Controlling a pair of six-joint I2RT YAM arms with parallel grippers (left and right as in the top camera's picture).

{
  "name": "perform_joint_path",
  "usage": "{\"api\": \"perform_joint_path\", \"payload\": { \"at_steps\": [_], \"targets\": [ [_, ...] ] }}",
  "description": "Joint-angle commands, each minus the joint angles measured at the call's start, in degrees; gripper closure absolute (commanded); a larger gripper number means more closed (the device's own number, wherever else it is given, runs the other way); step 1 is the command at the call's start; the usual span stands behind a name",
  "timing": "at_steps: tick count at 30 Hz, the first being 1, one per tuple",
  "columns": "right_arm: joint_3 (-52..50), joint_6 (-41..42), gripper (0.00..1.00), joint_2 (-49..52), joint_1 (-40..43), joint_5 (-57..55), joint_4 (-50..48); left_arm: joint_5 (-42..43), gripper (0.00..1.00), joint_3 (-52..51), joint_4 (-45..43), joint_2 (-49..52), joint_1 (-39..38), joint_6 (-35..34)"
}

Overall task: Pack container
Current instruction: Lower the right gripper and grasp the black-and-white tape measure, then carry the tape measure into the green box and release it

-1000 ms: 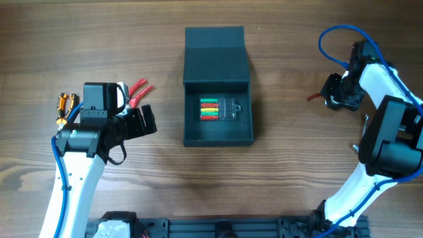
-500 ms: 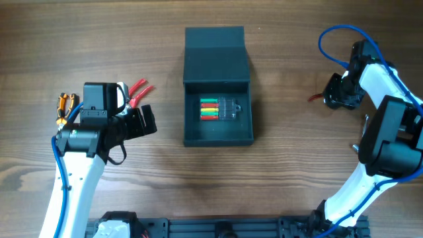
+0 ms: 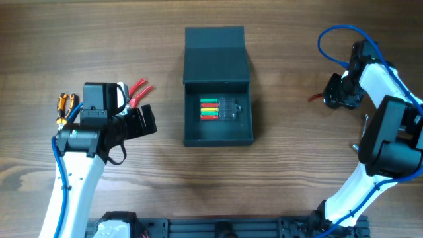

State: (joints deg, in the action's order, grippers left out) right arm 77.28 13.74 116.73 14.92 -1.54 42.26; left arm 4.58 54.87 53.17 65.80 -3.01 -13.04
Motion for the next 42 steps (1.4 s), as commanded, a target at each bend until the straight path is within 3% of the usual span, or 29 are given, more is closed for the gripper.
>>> {"api": "perform_joint_path", "payload": {
  "at_steps": [1, 6, 12, 19, 27, 35, 42],
  "targets": [
    [-1.49, -1.75, 0.62, 0.85, -0.20, 1.53, 0.85, 1.11, 0.00, 0.98, 0.04, -0.22, 0.22, -0.90],
    [-1.22, -2.25, 0.65, -1.16, -0.35, 1.64, 1.27, 1.11, 0.00, 0.98, 0.04, -0.22, 0.22, -0.90],
    [0.22, -4.83, 0.96, -7.28, -1.46, 1.62, 3.45, 1.11, 0.00, 0.98, 0.04, -0.22, 0.22, -0.92],
    [0.42, -9.14, 0.96, -17.51, -7.34, 1.92, 3.96, 1.11, 0.00, 0.98, 0.02, -0.22, 0.22, -0.92],
    [0.42, -33.20, 0.96, -28.06, -26.71, 13.33, 6.64, 1.11, 0.00, 0.98, -0.15, -0.22, 0.22, -0.92],
    [0.39, -45.86, 0.96, -28.70, -45.18, 13.66, 7.69, 1.14, 0.00, 0.98, -0.13, -0.22, 0.22, -0.92],
    [0.24, -49.92, 0.96, -25.68, -50.49, 13.66, 7.56, 1.14, 0.00, 0.98, -0.13, -0.22, 0.22, -0.92]
  ]
}}
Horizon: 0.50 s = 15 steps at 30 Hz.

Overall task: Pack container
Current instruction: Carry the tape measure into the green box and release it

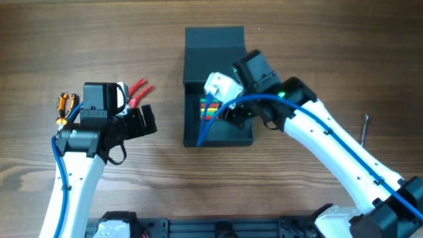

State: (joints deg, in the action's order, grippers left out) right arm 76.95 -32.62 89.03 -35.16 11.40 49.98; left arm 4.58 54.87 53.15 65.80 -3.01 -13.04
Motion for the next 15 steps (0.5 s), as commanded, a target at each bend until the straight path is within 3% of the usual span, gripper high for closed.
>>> {"api": "perform_joint_path", "payload": {
  "at_steps": [1, 15],
  "targets": [
    [0.57, -3.54, 0.96, 2.80, -0.39, 0.72, 0.02, 1.14, 0.00, 0.98, -0.11, -0.22, 0.22, -0.92],
    [0.57, -3.41, 0.94, 18.58, 0.52, -0.61, -2.34, 1.14, 0.00, 0.98, -0.11, -0.22, 0.22, -0.92]
  ]
}}
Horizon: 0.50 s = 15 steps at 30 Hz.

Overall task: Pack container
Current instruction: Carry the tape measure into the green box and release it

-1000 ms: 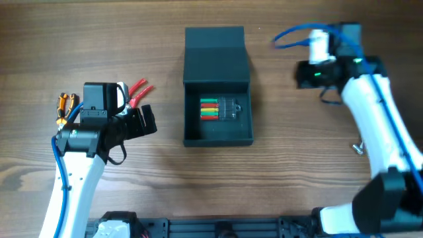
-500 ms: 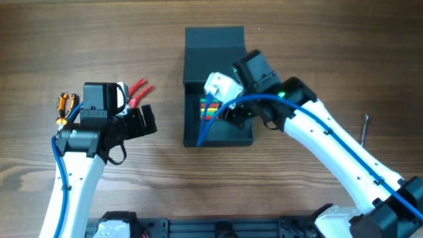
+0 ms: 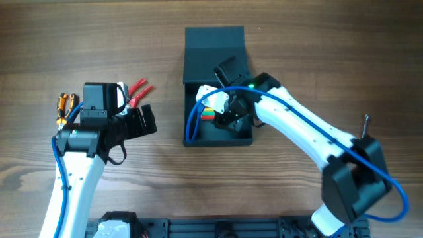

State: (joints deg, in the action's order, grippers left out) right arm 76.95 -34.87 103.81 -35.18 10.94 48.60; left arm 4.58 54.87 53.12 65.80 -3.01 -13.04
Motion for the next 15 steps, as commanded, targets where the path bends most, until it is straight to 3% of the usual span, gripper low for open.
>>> {"api": "perform_joint_path", "payload": {
  "at_steps": [1, 4, 7, 8, 15],
  "targets": [
    [0.57, -1.07, 0.93, 4.59, 0.68, -0.15, -1.29, 1.14, 0.00, 0.98, -0.09, -0.22, 0.22, -0.92],
    [0.57, -0.94, 0.81, 6.29, 0.76, -0.13, -1.86, 1.11, 0.00, 0.98, -0.07, -0.22, 0.22, -0.92],
    [0.55, -0.96, 0.54, 7.13, 0.76, -0.13, -2.21, 1.11, 0.00, 0.98, -0.09, -0.22, 0.22, -0.92],
    [0.48, -0.96, 0.49, 7.13, 0.76, -0.13, -2.43, 1.11, 0.00, 0.98, -0.07, -0.22, 0.22, -0.92],
    [0.39, -0.92, 0.40, 7.13, 0.76, -0.13, -3.17, 1.11, 0.00, 0.98, -0.02, -0.22, 0.22, -0.92]
  ]
}}
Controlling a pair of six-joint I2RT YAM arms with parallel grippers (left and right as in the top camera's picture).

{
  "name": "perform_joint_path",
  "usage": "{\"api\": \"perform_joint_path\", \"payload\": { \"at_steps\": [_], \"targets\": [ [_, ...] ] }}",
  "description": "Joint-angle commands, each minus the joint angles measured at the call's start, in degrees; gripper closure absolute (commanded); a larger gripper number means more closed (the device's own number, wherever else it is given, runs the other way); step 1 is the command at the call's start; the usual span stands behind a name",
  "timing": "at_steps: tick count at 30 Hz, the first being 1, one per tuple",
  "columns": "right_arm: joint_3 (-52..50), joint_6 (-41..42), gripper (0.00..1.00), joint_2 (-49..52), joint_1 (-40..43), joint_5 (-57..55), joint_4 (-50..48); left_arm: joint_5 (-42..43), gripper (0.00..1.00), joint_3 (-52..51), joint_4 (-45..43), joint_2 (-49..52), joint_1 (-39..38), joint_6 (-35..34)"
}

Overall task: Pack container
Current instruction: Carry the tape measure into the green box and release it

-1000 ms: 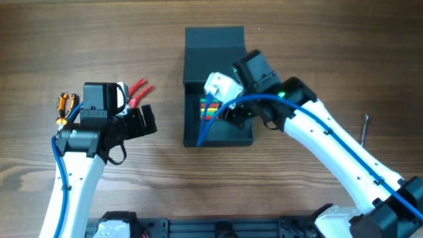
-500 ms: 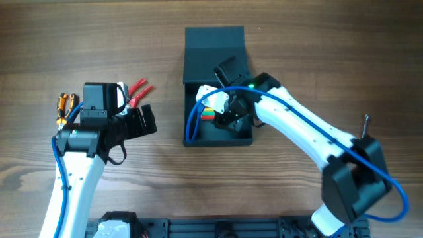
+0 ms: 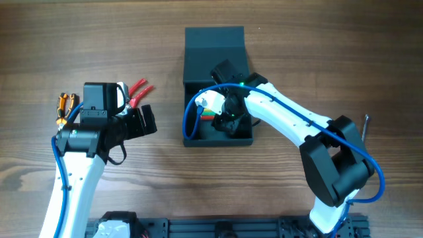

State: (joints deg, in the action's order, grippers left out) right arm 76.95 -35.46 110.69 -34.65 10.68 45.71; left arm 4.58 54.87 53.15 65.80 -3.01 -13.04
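A dark teal box [image 3: 192,135] stands open in the middle of the table, its lid [image 3: 215,46] folded back. Inside, only a strip of the red, orange and green case [image 3: 207,114] shows. My right arm reaches into the box from the right. Its wrist covers the right gripper [image 3: 228,123], so the fingers and anything between them are hidden. My left gripper [image 3: 148,121] rests left of the box, open and holding nothing.
Red-handled pliers [image 3: 138,90] lie behind the left gripper. An orange-handled tool [image 3: 63,106] lies at the far left, partly under the left arm. A thin metal rod [image 3: 365,127] lies at the right. The right arm's blue cable [image 3: 190,119] loops over the box's left wall.
The right arm has shifted slightly inside the box, its wrist a little further back and left. Its elbow has come nearer the box. The left arm has not moved.
My right gripper was at the far right of the table with something small and red at its tip, and the box showed a colourful case. Then the arm was over the box and the red thing was gone from there. It has stayed down inside since.
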Motion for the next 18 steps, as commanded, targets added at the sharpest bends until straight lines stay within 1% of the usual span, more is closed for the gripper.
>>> {"api": "perform_joint_path", "payload": {
  "at_steps": [1, 4, 14, 18],
  "targets": [
    [0.39, -0.37, 0.39, 0.24, 0.24, 0.13, -0.28, 1.11, 0.00, 0.98, 0.02, -0.22, 0.22, -0.92],
    [0.39, -0.35, 0.31, 0.24, 0.24, 0.13, -0.28, 1.11, 0.00, 0.98, 0.20, -0.22, 0.22, -0.92],
    [0.39, -0.33, 0.27, 0.24, 0.24, 0.09, -0.33, 1.11, 0.00, 0.98, 0.35, -0.22, 0.22, -0.92],
    [1.09, 2.34, 0.27, -0.02, 0.24, -3.19, -1.20, 1.11, 0.00, 0.98, 0.33, -0.22, 0.22, -0.92]
  ]
}}
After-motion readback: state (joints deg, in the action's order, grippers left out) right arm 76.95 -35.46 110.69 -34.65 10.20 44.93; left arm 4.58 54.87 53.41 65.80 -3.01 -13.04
